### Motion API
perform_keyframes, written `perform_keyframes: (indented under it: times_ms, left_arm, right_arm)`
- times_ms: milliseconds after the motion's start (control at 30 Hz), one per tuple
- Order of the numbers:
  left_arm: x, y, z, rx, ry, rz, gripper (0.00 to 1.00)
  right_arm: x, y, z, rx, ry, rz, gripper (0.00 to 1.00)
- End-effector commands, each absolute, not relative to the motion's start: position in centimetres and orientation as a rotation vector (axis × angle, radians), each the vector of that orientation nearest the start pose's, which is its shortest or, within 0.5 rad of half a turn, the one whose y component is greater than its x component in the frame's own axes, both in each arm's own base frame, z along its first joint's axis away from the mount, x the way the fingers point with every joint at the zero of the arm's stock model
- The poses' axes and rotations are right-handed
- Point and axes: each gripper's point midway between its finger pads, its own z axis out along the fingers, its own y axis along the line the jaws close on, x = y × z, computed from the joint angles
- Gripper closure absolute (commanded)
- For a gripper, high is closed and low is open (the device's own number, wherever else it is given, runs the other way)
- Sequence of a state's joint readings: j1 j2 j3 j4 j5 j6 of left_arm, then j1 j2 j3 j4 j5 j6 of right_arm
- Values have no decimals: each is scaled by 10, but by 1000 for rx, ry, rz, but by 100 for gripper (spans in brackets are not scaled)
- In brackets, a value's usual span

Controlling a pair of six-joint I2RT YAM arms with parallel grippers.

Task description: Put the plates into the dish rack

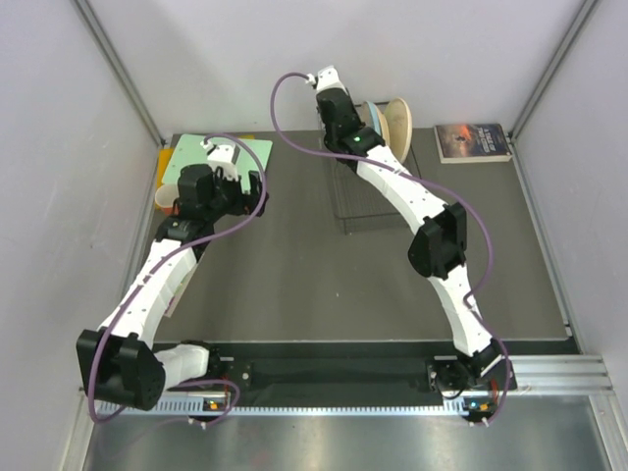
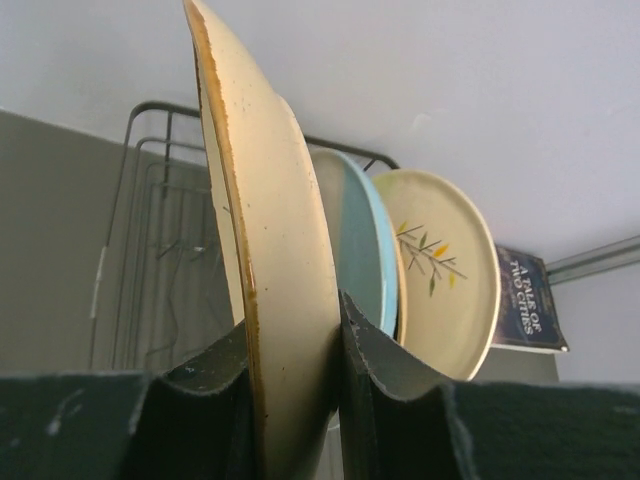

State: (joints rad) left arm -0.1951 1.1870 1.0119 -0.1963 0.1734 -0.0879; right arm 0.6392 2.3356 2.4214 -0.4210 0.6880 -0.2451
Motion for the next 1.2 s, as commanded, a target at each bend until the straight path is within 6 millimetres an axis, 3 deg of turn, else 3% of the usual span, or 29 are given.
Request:
perform_keyframes:
  times_ms: [0, 467, 767, 1167]
  left_arm:
    - [369, -106, 254, 198, 1908, -368, 1]
    - [363, -116, 254, 203, 1898, -445, 1]
    - [361, -116, 254, 199, 1900, -450, 1]
    - [363, -113, 257, 181, 1894, -457, 1]
  right_arm:
    - [569, 262, 372, -149, 1583, -375, 100]
    - [581, 254, 341, -179, 1609, -477, 100]
    - [594, 246, 309, -217, 1654, -523, 100]
    - [603, 252, 276, -267, 1697, -521, 100]
